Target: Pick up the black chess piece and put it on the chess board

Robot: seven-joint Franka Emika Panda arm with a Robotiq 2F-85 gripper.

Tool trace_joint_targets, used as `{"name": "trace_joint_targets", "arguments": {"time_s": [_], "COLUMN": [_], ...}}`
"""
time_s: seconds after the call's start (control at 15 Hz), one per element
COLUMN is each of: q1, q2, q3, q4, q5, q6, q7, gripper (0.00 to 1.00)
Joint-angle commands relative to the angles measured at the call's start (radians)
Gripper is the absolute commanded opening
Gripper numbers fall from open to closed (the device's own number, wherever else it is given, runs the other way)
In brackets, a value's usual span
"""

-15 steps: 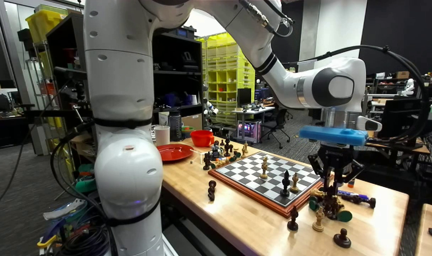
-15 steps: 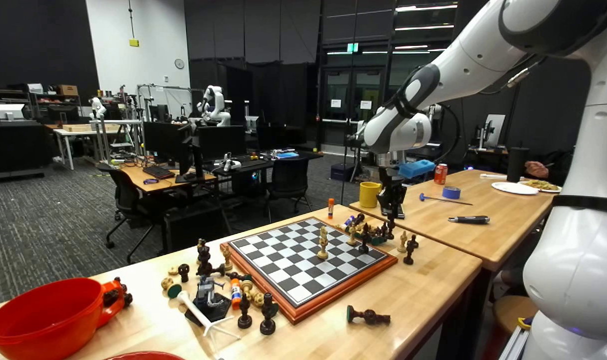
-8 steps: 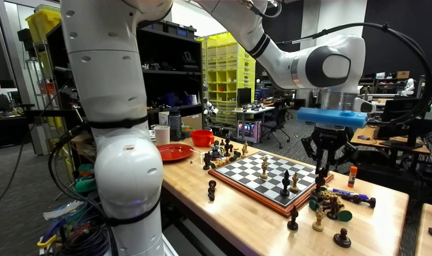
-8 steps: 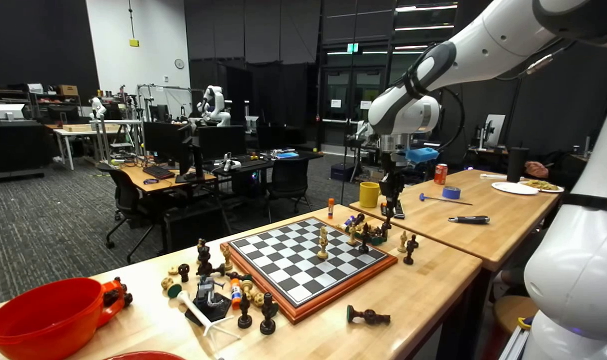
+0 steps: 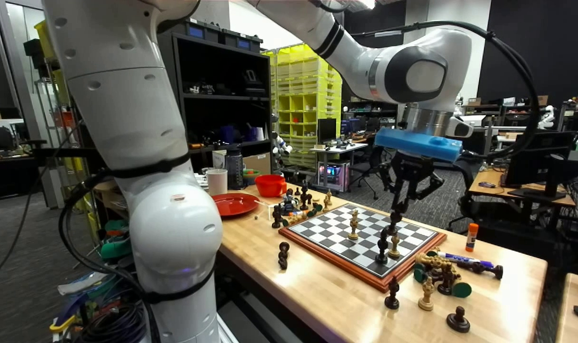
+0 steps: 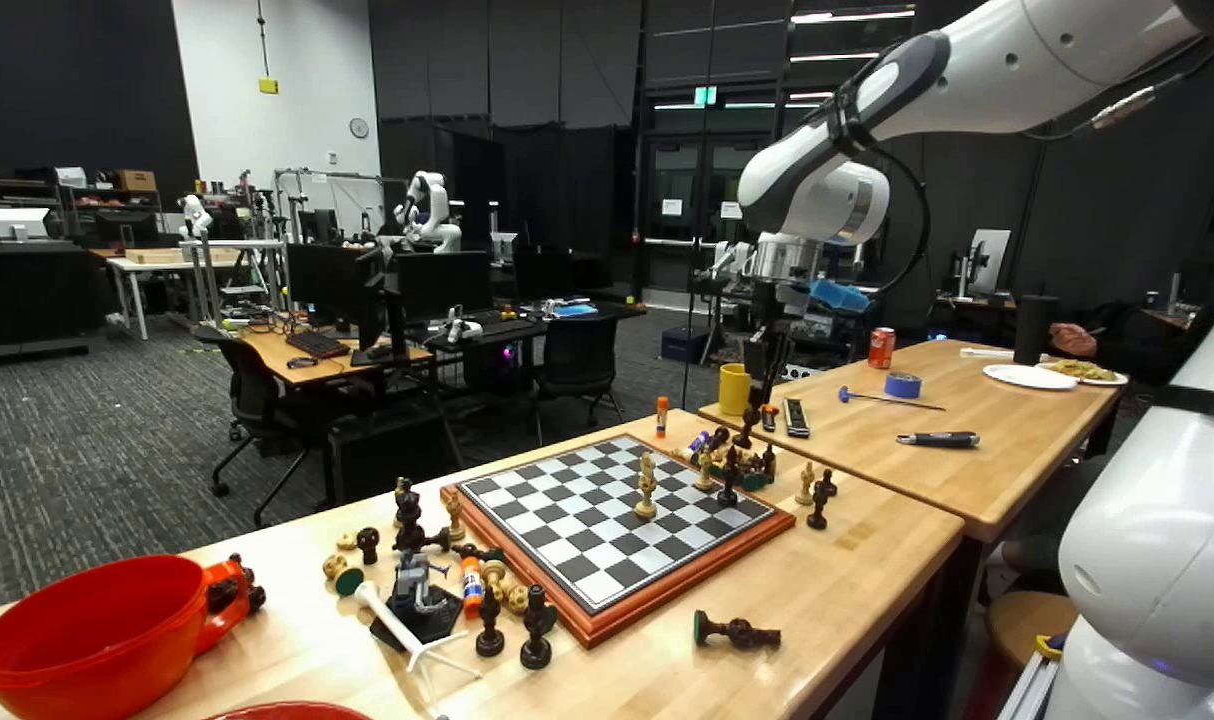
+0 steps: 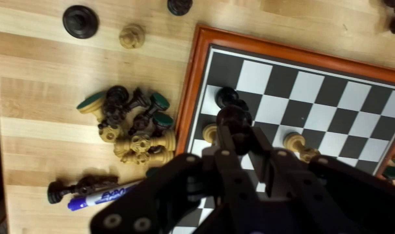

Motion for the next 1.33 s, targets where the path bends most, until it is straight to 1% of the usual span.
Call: {"name": "trace_joint_targets", "arguments": {"time_s": [0.0, 0.2, 0.6, 0.93, 1.27], "q1": [0.030, 0.045, 0.048, 0.049, 0.068], "q2": [-0.108, -0.148, -0.176, -0.191, -0.219], "q3": [-0.007, -0.006, 0.007, 0.015, 0.030], "q4": [-0.047, -0.070, -0.176, -0.259, -0.326], "q5": [0.058, 0.060, -0.034, -0.104, -0.121], "q6": [-0.042, -0.053, 0.011, 0.034, 0.090], "q7": [-0.054, -0.068, -0.055, -0.046, -0.042], "gripper": [0.05, 0.05, 0.05, 0.05, 0.05]}}
